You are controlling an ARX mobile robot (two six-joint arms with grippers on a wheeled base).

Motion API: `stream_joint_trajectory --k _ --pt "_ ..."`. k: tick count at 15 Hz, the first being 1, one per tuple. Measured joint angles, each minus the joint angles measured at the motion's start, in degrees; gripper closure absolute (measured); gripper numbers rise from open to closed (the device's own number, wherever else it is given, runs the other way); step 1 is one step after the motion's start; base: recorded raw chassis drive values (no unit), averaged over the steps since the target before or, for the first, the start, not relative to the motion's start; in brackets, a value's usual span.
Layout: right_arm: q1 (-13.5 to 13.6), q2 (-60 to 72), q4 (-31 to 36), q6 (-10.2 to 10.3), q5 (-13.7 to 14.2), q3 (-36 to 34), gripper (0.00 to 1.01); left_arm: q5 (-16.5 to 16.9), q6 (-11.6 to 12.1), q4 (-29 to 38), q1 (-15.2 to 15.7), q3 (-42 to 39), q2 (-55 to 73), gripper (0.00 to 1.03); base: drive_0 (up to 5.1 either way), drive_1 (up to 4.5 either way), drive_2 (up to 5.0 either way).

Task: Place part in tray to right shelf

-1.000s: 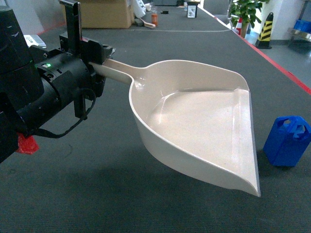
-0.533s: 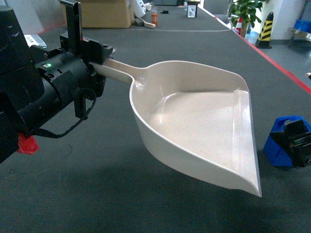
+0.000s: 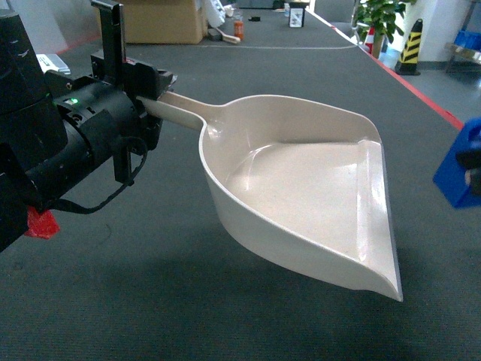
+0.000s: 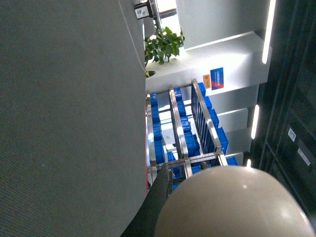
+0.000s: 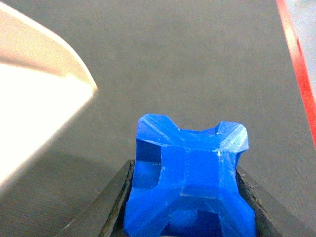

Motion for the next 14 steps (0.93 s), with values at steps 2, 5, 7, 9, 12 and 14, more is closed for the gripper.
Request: stream_joint_trajectory --k 2,5,7,9,12,14 --pt "7.5 -11.5 1.9 6.7 -5.0 0.0 0.54 0.1 0.0 0.0 0.0 0.0 0.0 0.90 0.0 0.00 0.0" --pt "21.3 -6.7 5.4 20.8 -4.6 1.0 0.54 0.1 0.0 0.0 0.0 0.0 0.0 0.90 0.0 0.00 0.0" --pt "24.1 0.6 4.5 28.8 -3.4 2.3 0.38 0.2 0.2 -0.1 0.0 0.0 0.0 0.90 0.0 0.00 0.0" --pt "23.7 0.7 6.3 31.7 -1.2 1.6 0.18 0.0 0.2 0.0 0.0 0.0 0.0 0.90 0.0 0.00 0.0" --pt "18.8 -13.5 8.0 28.6 -1.3 -4.7 0.04 0.2 0.1 0.0 0.0 0.0 0.0 0.91 0.0 0.00 0.0" --pt "11.7 -23.7 4.0 23.7 -2.0 -11.5 0.03 0.1 0.1 0.0 0.0 0.0 0.0 0.91 0.0 0.00 0.0"
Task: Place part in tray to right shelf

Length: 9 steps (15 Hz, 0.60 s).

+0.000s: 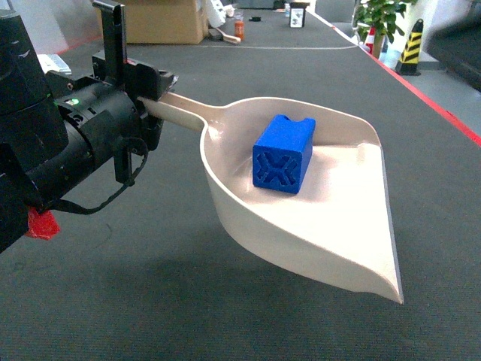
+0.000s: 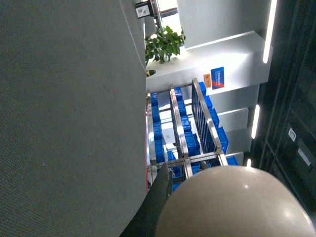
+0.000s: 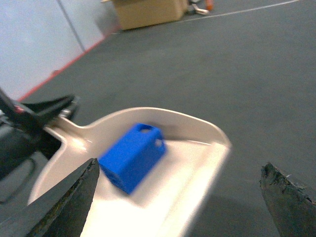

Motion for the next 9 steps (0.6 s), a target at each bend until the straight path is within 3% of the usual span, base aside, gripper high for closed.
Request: stream_joint_trajectory --k 2,3,5,9 --pt "-9.6 -12.0 -6.8 -6.8 -2.7 -6.8 0.03 0.0 0.0 0.0 0.0 0.0 0.0 0.91 0.0 0.00 0.0" --pt "-13.8 -18.7 -8.4 -9.1 -5.6 -9.6 0.03 0.0 0.0 0.0 0.0 0.0 0.0 0.91 0.0 0.00 0.0" --pt "-14.1 -21.1 -7.9 -11.2 -6.6 -9.6 0.03 0.1 0.0 0.0 -0.2 0.0 0.0 0.91 0.0 0.00 0.0" --pt "-14.1 -20.4 -8.2 -11.9 -6.8 -9.7 0.03 -0.2 0.0 0.0 0.4 0.0 0.0 0.91 4.8 -2.61 -2.6"
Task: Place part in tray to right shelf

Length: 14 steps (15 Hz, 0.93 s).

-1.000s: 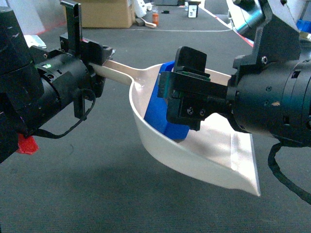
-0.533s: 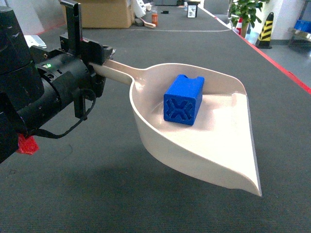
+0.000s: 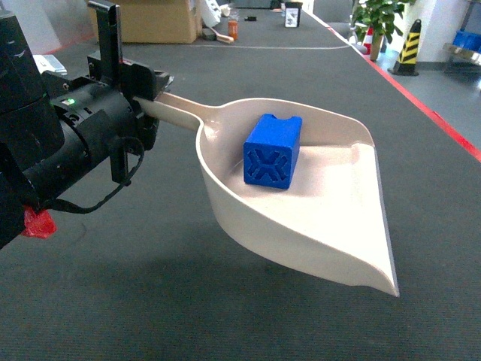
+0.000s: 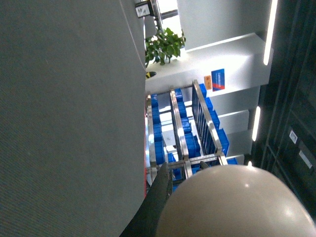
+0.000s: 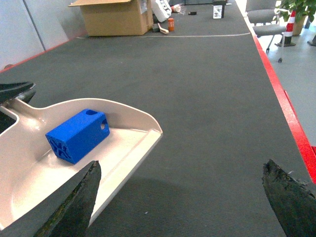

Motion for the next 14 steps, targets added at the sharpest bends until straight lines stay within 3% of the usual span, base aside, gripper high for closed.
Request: stream_joint_trajectory --k 14 --pt "0.0 0.0 0.0 0.0 0.1 0.0 0.03 0.2 -0.1 0.2 -0.5 0.0 0.0 0.91 5.1 -2.40 -2.4"
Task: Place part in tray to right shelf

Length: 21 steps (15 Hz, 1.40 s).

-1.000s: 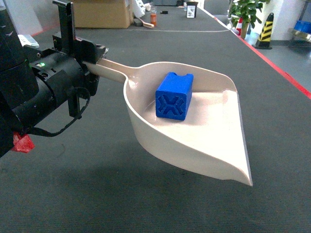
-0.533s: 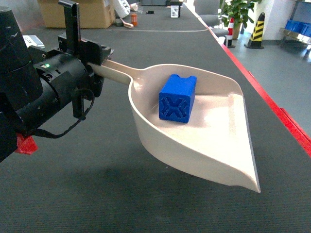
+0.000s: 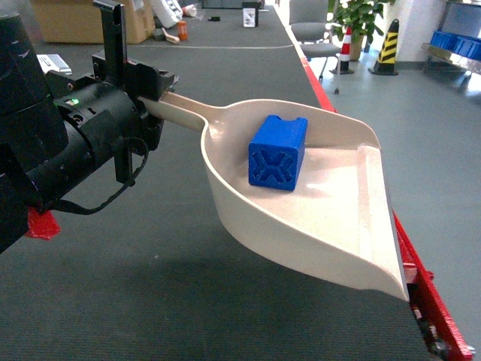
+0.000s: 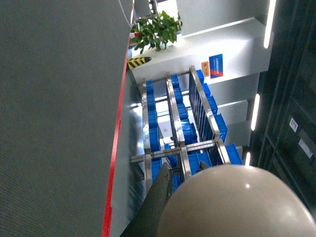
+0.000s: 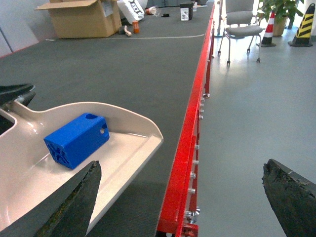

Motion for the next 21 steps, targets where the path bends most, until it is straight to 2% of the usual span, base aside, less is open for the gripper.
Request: stream_joint_trajectory --k 21 --pt "0.0 0.0 -0.1 0.0 0.0 0.0 0.03 0.0 0.0 -0.2 0.0 0.0 0.0 0.91 5.0 -2.45 -2.5"
